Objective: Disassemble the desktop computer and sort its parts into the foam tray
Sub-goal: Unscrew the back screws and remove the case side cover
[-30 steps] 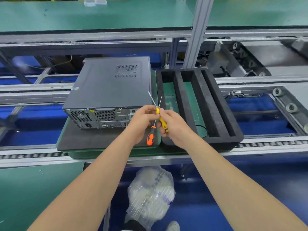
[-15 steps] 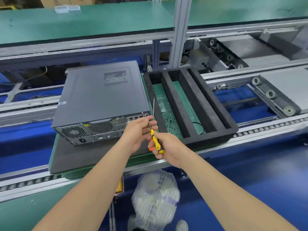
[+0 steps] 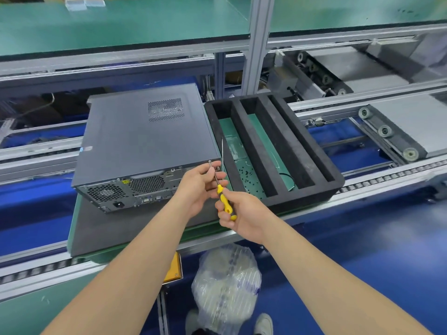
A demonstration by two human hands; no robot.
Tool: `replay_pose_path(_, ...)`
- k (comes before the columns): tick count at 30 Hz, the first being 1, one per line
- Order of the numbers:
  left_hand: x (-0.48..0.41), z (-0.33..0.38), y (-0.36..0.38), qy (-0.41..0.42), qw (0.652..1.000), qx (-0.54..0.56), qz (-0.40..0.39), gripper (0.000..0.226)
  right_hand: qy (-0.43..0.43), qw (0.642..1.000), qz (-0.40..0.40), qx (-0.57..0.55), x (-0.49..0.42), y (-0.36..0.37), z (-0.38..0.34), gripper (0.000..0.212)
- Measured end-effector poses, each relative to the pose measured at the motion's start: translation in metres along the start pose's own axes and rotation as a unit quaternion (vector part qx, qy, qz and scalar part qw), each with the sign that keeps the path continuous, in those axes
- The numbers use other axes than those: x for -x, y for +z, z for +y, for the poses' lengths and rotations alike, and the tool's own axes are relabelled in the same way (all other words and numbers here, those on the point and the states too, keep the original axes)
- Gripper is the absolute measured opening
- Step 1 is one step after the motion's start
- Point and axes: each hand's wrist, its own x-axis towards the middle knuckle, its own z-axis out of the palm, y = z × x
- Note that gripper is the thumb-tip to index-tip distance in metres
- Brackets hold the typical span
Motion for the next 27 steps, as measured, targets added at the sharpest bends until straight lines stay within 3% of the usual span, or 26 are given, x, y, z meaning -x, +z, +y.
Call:
replay_pose_path(4,-0.001,0.002,0.002,-0.007,1.000,-0.001,0.012,0.028,0.018,0.997,-0.026,-0.069,0.001,-0.001,-0.001,0.028)
replay_pose_path(19,-0.005,-0.001,-0.001,-0.026,0.999,0.021,0.030,0.026,0.006,0.993,0.092,0.076,-0.001,0.012,-0.011,0.029)
replay_pose_path(22,-0.007,-0.002,0.000,-0.036,0.998,0.039,0.030,0.027,-0.049,0.970,0.153,0.184,-0.004,0.011,-0.005,0.028)
replay_pose_path(27,-0.008,-0.002,0.002,-0.046,0.996,0.070,0.027,0.027,-0.146,0.888,0.246,0.359,-0.008,0.012,0.001,0.020)
